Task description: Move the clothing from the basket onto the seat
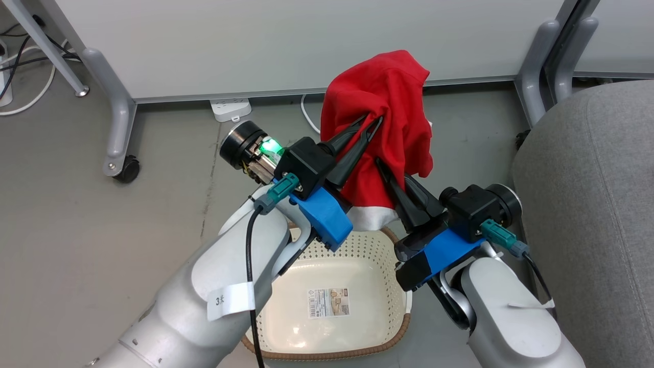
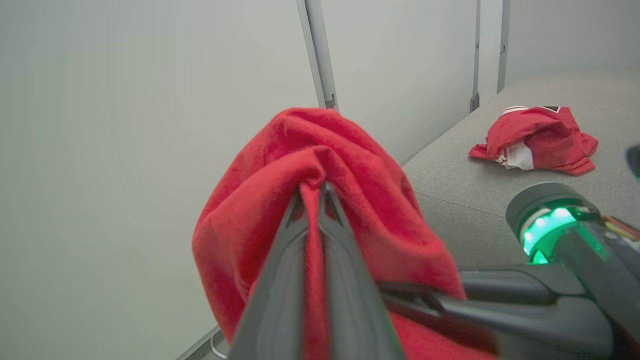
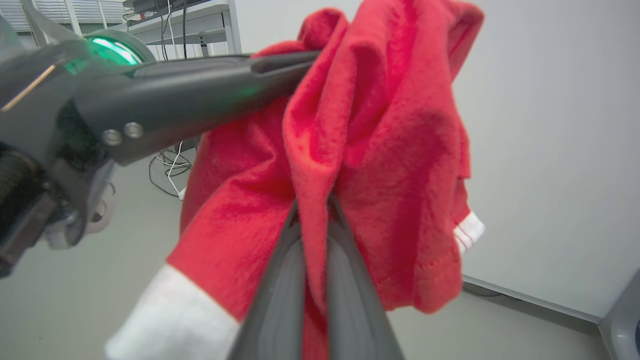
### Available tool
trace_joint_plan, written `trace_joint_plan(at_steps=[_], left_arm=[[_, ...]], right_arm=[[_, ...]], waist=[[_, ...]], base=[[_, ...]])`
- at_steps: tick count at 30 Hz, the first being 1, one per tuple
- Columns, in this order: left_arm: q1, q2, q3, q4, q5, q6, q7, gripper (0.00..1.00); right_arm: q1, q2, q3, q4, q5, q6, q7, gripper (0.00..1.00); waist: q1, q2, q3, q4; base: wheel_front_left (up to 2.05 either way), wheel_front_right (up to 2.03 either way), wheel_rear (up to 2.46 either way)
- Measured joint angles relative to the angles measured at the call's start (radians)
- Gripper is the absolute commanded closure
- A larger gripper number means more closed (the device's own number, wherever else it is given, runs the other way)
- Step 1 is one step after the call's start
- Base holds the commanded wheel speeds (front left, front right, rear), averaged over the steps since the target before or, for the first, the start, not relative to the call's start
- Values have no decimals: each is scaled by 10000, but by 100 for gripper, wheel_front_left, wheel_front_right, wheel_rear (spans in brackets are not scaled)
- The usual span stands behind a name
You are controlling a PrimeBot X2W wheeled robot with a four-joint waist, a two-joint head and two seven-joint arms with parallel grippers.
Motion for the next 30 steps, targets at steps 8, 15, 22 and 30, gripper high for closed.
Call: trace_joint_plan(at_steps=[8,15,22,30], left_arm=[[0,6,-6,10,10,0,0,7],[2,8,161,-2,186,0,0,0],[22,8,253,-8,276,0,0,0],[51,56,282,-77,353,0,0,0]], right_arm=[[3,0,56,-6,0,0,0,100],[12,0,17,-19,-12,0,0,100],[51,0,-90,-61,-21,0,2,100],[154,2,-443,-318,-224,0,2,100]], waist=[[0,0,-57,-17],[0,0,-35,-32],[0,0,-11,-121],[-1,0,144,-396]], base=[[0,0,0],[0,0,0],[0,0,0],[0,0,0]])
